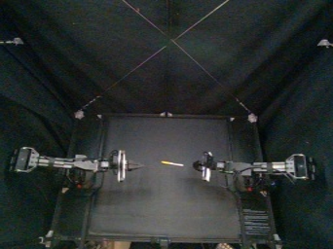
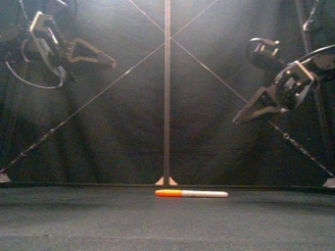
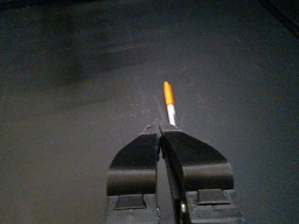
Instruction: Uncap the pen
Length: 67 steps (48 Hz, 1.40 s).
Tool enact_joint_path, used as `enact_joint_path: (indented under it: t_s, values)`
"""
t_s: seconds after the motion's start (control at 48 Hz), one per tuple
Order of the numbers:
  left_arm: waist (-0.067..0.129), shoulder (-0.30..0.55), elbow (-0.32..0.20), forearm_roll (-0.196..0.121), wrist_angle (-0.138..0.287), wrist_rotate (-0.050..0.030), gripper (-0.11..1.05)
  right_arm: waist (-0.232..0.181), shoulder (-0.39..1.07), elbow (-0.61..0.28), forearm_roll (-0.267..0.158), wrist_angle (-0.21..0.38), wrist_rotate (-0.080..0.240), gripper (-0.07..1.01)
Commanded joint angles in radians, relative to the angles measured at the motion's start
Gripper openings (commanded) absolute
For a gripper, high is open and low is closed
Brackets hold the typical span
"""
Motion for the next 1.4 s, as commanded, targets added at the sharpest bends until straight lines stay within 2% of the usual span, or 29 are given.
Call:
enact_joint_path:
  t_s: [0.021, 0.125, 0.208, 0.354, 0.458, 0.625, 0.75, 0.833, 0.958, 1.083, 1.167, 1.271, 1.396]
  values:
    - [0.025, 0.058, -0.046, -0.002, -0.011, -0.0015, 0.38, -0.021, 0.117, -0.083, -0.015, -0.003, -0.006, 0.66]
    - [0.032, 0.107, -0.060, -0.002, -0.009, 0.0000, 0.48, -0.029, 0.207, -0.127, -0.031, 0.002, -0.009, 0.78]
    - [0.035, 0.138, -0.067, -0.002, -0.009, 0.0000, 0.58, -0.040, 0.284, -0.164, -0.044, 0.014, -0.006, 0.83]
    - [0.038, 0.186, -0.084, -0.002, -0.009, 0.0000, 0.76, -0.058, 0.373, -0.213, -0.054, 0.063, -0.011, 0.83]
    - [0.040, 0.215, -0.097, -0.002, -0.009, 0.0000, 0.84, -0.067, 0.419, -0.252, -0.063, 0.115, -0.009, 0.83]
    - [0.040, 0.255, -0.109, -0.002, -0.002, 0.0000, 0.86, -0.074, 0.449, -0.281, -0.078, 0.175, -0.009, 0.80]
    - [0.040, 0.273, -0.120, -0.002, 0.012, 0.0000, 0.86, -0.072, 0.453, -0.285, -0.095, 0.201, -0.006, 0.69]
    - [0.040, 0.285, -0.129, -0.002, 0.037, 0.0000, 0.87, -0.072, 0.446, -0.282, -0.104, 0.204, -0.002, 0.55]
    - [0.038, 0.304, -0.156, -0.002, 0.115, 0.0000, 0.87, -0.064, 0.420, -0.291, -0.106, 0.204, 0.000, 0.43]
    - [0.038, 0.321, -0.196, 0.002, 0.213, 0.0000, 0.87, -0.052, 0.377, -0.313, -0.107, 0.207, 0.000, 0.44]
    - [0.038, 0.331, -0.215, 0.003, 0.250, 0.0015, 0.87, -0.026, 0.350, -0.327, -0.109, 0.213, -0.006, 0.44]
    - [0.040, 0.344, -0.233, 0.009, 0.275, 0.0015, 0.87, 0.009, 0.314, -0.344, -0.120, 0.232, -0.005, 0.44]
    - [0.038, 0.362, -0.247, 0.012, 0.279, 0.0015, 0.87, 0.048, 0.290, -0.357, -0.130, 0.236, -0.003, 0.44]
